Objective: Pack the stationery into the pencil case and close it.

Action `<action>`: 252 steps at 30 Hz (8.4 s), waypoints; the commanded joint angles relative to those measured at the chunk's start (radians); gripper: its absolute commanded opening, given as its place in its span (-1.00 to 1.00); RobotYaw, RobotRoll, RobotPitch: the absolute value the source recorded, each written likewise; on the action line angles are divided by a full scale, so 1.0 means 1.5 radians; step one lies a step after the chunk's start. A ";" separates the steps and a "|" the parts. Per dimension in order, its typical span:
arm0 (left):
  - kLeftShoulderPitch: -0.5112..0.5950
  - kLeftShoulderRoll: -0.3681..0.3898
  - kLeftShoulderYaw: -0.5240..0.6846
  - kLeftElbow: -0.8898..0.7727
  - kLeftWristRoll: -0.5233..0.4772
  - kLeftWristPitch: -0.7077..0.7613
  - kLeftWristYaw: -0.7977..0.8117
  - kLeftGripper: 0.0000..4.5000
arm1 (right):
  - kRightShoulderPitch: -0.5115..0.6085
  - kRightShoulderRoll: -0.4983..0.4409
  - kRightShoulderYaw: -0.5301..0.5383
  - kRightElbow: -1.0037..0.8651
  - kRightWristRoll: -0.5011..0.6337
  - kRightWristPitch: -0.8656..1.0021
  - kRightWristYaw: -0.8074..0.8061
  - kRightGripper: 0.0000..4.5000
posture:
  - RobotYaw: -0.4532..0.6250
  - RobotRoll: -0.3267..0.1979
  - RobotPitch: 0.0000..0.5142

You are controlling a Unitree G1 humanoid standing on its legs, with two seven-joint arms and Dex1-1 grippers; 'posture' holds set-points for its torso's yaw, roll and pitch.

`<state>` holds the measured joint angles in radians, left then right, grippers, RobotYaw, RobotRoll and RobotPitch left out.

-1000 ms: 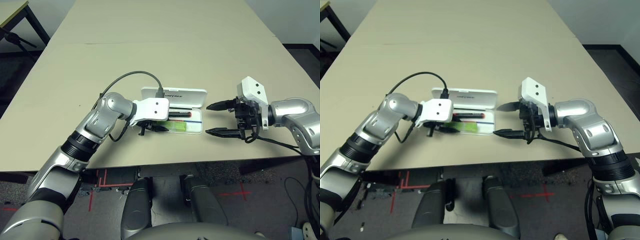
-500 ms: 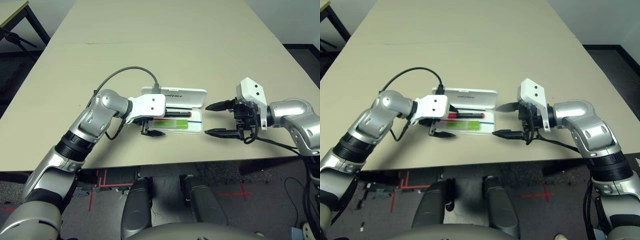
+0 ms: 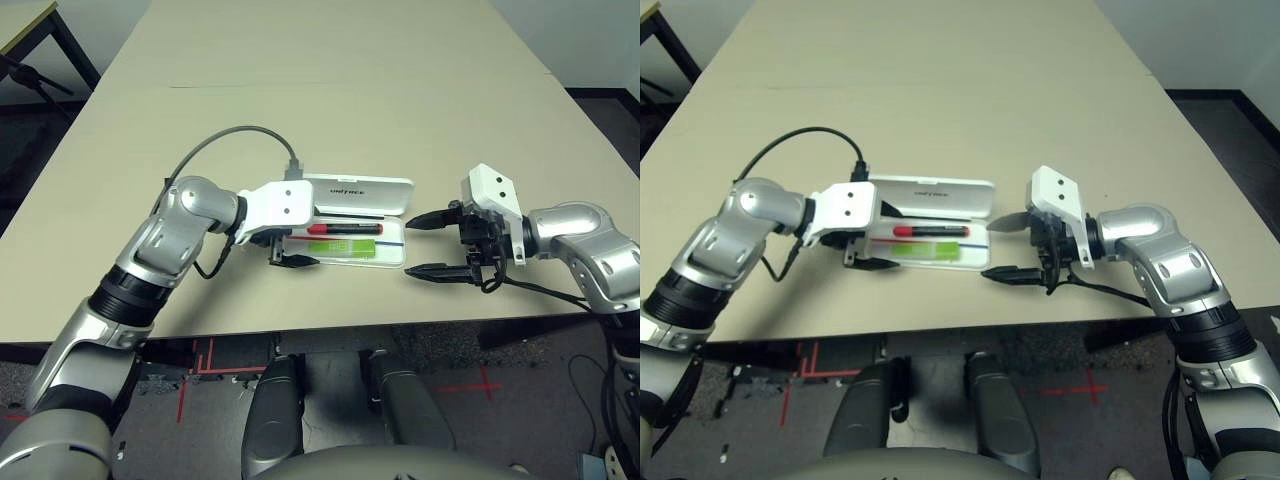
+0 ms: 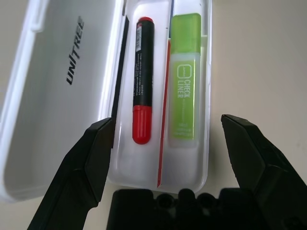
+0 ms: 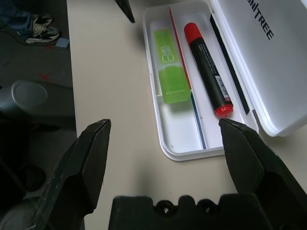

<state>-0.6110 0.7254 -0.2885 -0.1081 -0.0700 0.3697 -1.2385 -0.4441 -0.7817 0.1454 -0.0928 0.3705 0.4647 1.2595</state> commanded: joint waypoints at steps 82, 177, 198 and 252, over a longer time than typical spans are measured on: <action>0.025 0.002 0.063 -0.060 -0.081 -0.009 0.005 0.99 | 0.017 -0.083 -0.117 0.081 0.014 0.032 -0.053 1.00 | -0.27 0.25 -0.30; 0.133 0.169 0.130 -0.189 -0.119 0.035 0.041 1.00 | -0.125 0.014 0.111 0.094 -0.107 -0.062 0.104 -0.86 | -0.11 0.25 -0.37; 0.145 0.174 0.132 -0.202 -0.115 0.043 0.052 1.00 | -0.159 0.112 0.132 0.184 -0.179 -0.151 0.069 -0.52 | -0.07 0.25 -0.38; -0.060 -0.031 0.193 0.319 -0.072 -0.070 0.220 0.57 | 0.044 -0.170 -0.193 -0.025 0.136 0.135 0.094 1.00 | -0.33 0.25 -0.37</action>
<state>-0.6824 0.6913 -0.0027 0.3230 -0.1954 0.2724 -0.9326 -0.3904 -1.0210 -0.1309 -0.1103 0.5594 0.6563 1.4091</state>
